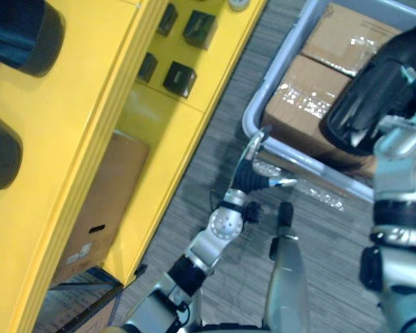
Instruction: Walk over and take plastic housings, then place them on the shelf
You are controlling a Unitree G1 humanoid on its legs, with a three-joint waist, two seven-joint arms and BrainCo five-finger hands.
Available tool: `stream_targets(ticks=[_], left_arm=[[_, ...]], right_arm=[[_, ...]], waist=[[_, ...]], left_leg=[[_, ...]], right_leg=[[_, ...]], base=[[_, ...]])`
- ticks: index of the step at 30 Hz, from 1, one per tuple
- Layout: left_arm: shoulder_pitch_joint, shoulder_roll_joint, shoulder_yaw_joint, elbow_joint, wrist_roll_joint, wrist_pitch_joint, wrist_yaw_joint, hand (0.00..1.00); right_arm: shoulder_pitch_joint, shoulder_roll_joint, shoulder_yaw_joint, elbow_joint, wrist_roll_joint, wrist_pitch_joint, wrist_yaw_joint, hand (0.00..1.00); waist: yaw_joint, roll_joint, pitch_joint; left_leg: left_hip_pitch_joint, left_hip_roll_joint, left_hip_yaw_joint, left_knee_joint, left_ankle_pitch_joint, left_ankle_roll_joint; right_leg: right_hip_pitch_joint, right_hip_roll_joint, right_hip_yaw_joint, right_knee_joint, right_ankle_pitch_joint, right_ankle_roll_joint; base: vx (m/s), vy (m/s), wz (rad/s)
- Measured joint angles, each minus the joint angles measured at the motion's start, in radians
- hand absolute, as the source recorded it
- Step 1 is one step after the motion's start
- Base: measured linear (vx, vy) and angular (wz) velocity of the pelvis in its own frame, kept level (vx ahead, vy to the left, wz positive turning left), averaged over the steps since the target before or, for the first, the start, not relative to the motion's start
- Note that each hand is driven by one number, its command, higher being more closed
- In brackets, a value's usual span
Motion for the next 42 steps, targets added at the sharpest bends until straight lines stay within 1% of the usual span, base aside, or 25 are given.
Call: stream_targets(ticks=[1,2,4,5,6,8,9,11,14,21,23,29,31,37,42], left_arm=[[-0.001,-0.001,0.000,0.000,0.000,-0.001,0.007,0.00],[-0.003,-0.002,-0.001,0.000,0.001,-0.002,0.009,0.00],[-0.004,-0.009,-0.001,0.000,0.003,-0.003,0.020,0.00],[-0.003,-0.014,-0.001,0.000,0.003,-0.004,0.031,0.00],[-0.002,-0.019,-0.001,0.000,0.003,-0.004,0.037,0.00],[0.003,-0.031,-0.001,0.000,0.003,-0.004,0.042,0.00],[0.005,-0.045,-0.002,0.001,0.003,-0.004,0.043,0.00],[0.001,-0.048,-0.010,0.001,0.003,-0.006,0.042,0.00],[0.008,-0.043,-0.025,0.003,0.002,-0.007,0.041,0.00],[0.023,-0.035,-0.039,0.005,0.001,-0.007,0.031,0.00],[0.027,-0.034,-0.039,0.012,0.000,-0.007,0.027,0.00],[0.032,-0.026,-0.043,0.030,0.000,-0.005,0.025,0.00],[0.038,-0.020,-0.044,0.032,0.000,-0.003,0.024,0.00],[0.043,-0.016,-0.051,0.044,-0.002,0.001,0.002,0.00],[0.051,-0.013,-0.067,0.044,-0.031,0.001,-0.003,0.00]], right_arm=[[0.042,0.072,-0.020,-0.053,0.033,-0.006,-0.026,0.00],[0.090,0.138,-0.030,-0.104,0.055,-0.012,-0.052,0.00],[0.142,0.203,-0.031,-0.154,0.072,-0.028,-0.085,0.00],[0.164,0.250,-0.029,-0.179,0.086,-0.041,-0.098,0.00],[0.167,0.285,-0.025,-0.180,0.089,-0.052,-0.108,0.00],[0.167,0.317,-0.014,-0.180,0.114,-0.065,-0.110,0.00],[0.167,0.324,-0.006,-0.180,0.130,-0.066,-0.110,0.00],[0.166,0.331,-0.007,-0.181,0.145,-0.067,-0.112,0.00],[0.165,0.332,-0.026,-0.181,0.154,-0.066,-0.130,0.00],[0.158,0.324,-0.110,-0.147,0.199,-0.061,-0.135,0.00],[0.143,0.316,-0.133,-0.113,0.217,-0.054,-0.144,0.00],[0.121,0.284,-0.228,-0.068,0.265,-0.037,-0.153,0.00],[0.103,0.265,-0.250,-0.035,0.291,-0.035,-0.153,0.00],[0.043,0.174,-0.307,0.074,0.381,-0.032,-0.143,0.00],[-0.034,0.085,-0.336,0.191,0.440,-0.032,-0.097,0.00]], waist=[[-0.009,-0.014,-0.007],[-0.016,-0.022,-0.011],[-0.020,-0.028,-0.014],[-0.023,-0.029,-0.014],[-0.022,-0.029,-0.014],[-0.016,-0.029,-0.014],[-0.014,-0.029,-0.014],[-0.012,-0.030,-0.015],[-0.010,-0.030,-0.015],[-0.008,-0.030,-0.015],[-0.006,-0.041,-0.021],[-0.003,-0.043,-0.022],[-0.003,-0.043,-0.022],[0.002,-0.043,-0.022],[0.017,-0.043,-0.022]], left_leg=[[0.000,0.000,0.006,-0.001,-0.001,-0.001],[-0.001,0.001,0.008,-0.001,-0.002,-0.002],[-0.001,0.003,0.013,0.003,-0.006,-0.005],[0.000,0.006,0.016,0.009,-0.012,-0.006],[0.001,0.008,0.023,0.014,-0.017,-0.007],[0.001,0.015,0.033,0.026,-0.025,-0.007],[0.001,0.016,0.035,0.029,-0.027,-0.006],[-0.002,0.016,0.035,0.030,-0.029,-0.005],[-0.010,0.015,0.033,0.033,-0.031,-0.003],[-0.007,0.015,0.023,0.033,-0.030,-0.002],[-0.005,0.015,0.023,0.033,-0.030,-0.002],[-0.001,0.015,0.009,0.033,-0.030,-0.002],[-0.002,0.016,0.010,0.032,-0.030,-0.002],[-0.003,0.016,0.011,0.028,-0.030,-0.002],[-0.003,0.016,0.011,0.028,-0.030,-0.002]], right_leg=[[-0.005,0.000,0.003,-0.002,0.000,0.000],[-0.005,0.001,0.003,-0.006,0.000,0.000],[-0.005,0.002,0.005,-0.009,0.000,0.000],[-0.005,0.006,0.007,-0.010,0.000,0.001],[-0.005,0.010,0.014,-0.013,0.001,0.002],[-0.005,0.017,0.024,-0.018,0.002,0.003],[-0.005,0.018,0.025,-0.019,0.003,0.004],[-0.005,0.018,0.025,-0.025,0.005,0.006],[-0.005,0.018,0.025,-0.036,0.012,0.011],[0.017,0.017,0.018,-0.058,0.023,0.016],[0.019,0.017,0.018,-0.062,0.024,0.016],[0.048,0.017,0.001,-0.091,0.036,0.019],[0.048,0.019,0.000,-0.096,0.038,0.019],[0.047,0.019,-0.001,-0.099,0.039,0.019],[0.047,0.019,-0.002,-0.098,0.039,0.019]], base=[[0.06,-0.012,-0.13],[0.07,-0.014,-0.11],[0.05,-0.006,-0.07],[0.05,-0.008,-0.13],[0.05,-0.007,-0.15],[0.03,-0.005,-0.17],[0.03,-0.005,-0.11],[0.00,0.000,0.00],[0.01,0.002,0.01],[0.01,0.003,0.02],[0.00,0.000,0.00],[0.00,-0.003,0.04],[0.00,0.000,0.00],[0.00,0.000,0.00],[0.00,0.000,0.00]])
